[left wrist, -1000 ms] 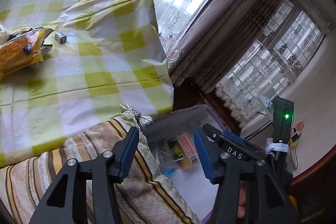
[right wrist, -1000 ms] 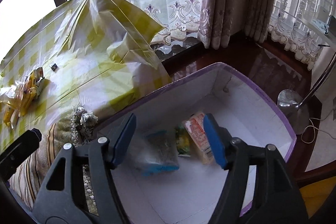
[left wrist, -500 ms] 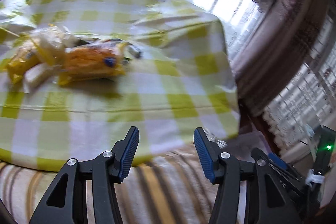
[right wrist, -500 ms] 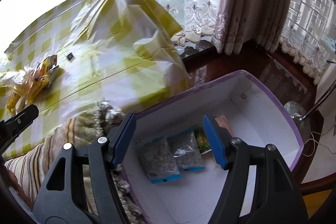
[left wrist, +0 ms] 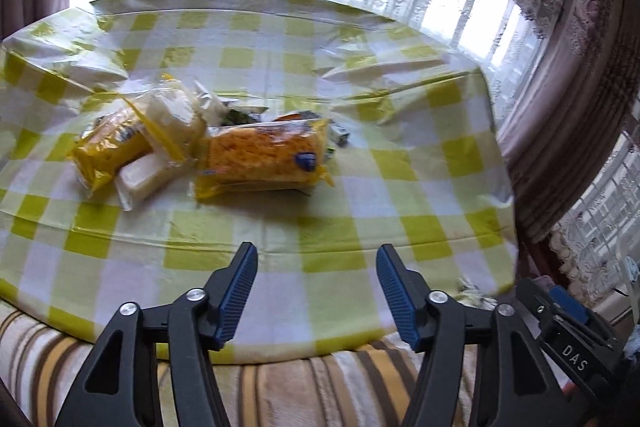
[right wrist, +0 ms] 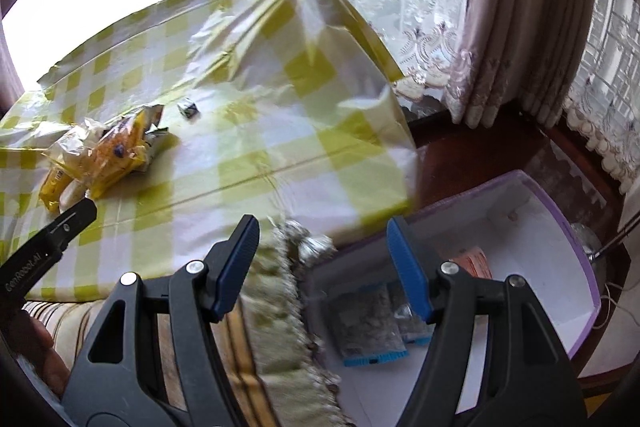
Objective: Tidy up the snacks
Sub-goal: 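Move both open tools back over the remaining snacks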
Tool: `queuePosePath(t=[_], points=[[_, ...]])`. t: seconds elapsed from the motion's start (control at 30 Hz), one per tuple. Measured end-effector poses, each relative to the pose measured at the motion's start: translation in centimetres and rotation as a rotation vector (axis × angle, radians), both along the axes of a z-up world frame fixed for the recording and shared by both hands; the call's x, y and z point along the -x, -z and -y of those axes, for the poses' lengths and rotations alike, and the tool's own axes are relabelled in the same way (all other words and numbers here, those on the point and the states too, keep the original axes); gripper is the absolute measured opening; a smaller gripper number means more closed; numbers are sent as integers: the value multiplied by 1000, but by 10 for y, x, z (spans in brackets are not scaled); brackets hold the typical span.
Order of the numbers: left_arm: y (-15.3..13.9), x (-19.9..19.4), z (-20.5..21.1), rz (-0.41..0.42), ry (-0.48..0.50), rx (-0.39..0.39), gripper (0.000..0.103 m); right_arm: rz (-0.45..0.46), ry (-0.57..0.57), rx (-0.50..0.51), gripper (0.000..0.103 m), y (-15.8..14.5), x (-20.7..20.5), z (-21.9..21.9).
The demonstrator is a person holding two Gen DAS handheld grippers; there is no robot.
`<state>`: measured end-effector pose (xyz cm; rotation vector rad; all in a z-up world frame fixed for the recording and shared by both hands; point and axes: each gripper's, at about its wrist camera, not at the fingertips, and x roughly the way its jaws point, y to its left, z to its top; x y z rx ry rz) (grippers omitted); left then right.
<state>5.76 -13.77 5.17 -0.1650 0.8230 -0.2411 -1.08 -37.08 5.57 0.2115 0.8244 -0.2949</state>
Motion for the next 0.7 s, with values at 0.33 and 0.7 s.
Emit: queuePosePath(t=[0.33, 0.7], points=[[16, -13, -58, -59, -53, 108, 67, -17, -121, -3, 71, 6, -30, -53], [24, -38, -128, -43, -169, 174, 66, 26, -222, 8, 79, 9, -75, -119]])
